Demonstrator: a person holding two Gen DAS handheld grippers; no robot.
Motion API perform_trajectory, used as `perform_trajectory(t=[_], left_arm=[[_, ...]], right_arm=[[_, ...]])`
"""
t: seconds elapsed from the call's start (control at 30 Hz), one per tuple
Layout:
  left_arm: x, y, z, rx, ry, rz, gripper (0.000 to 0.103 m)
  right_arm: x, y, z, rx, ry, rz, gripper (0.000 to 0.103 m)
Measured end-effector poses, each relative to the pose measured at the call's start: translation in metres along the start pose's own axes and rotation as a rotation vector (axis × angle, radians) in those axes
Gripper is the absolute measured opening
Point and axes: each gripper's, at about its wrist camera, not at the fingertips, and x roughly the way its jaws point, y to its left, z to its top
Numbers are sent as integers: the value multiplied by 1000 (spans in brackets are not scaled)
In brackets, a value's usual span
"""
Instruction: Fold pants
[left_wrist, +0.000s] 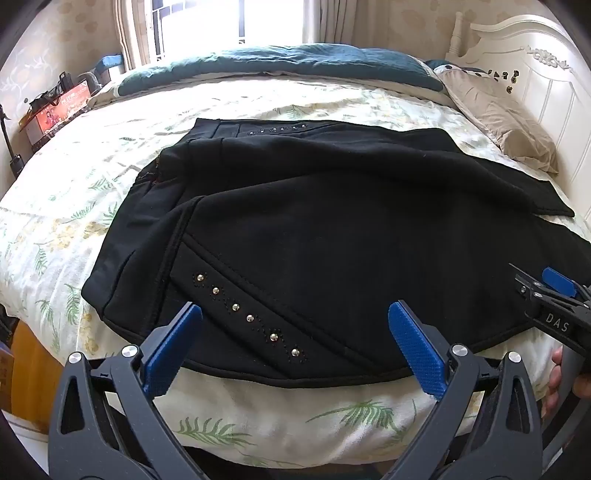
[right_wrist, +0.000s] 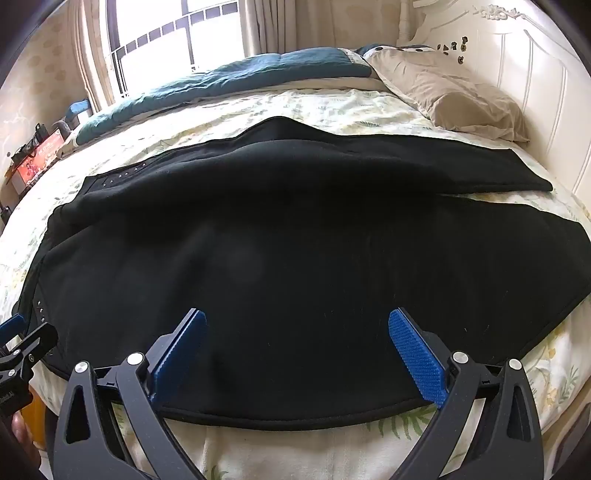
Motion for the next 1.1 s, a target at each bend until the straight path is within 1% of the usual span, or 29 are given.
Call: perform_trajectory(t=[0.33, 0.57, 1.1], left_arm=[[-1, 3, 2, 0, 2, 2, 101], [-1, -1, 4, 1, 1, 6, 101], [0, 3, -4, 3, -5, 3, 101]], right_arm=[[-1, -1, -1, 3, -2, 0, 98], [-1, -4, -2, 8, 1, 1, 98], [0, -5, -4, 11, 8, 1, 98]])
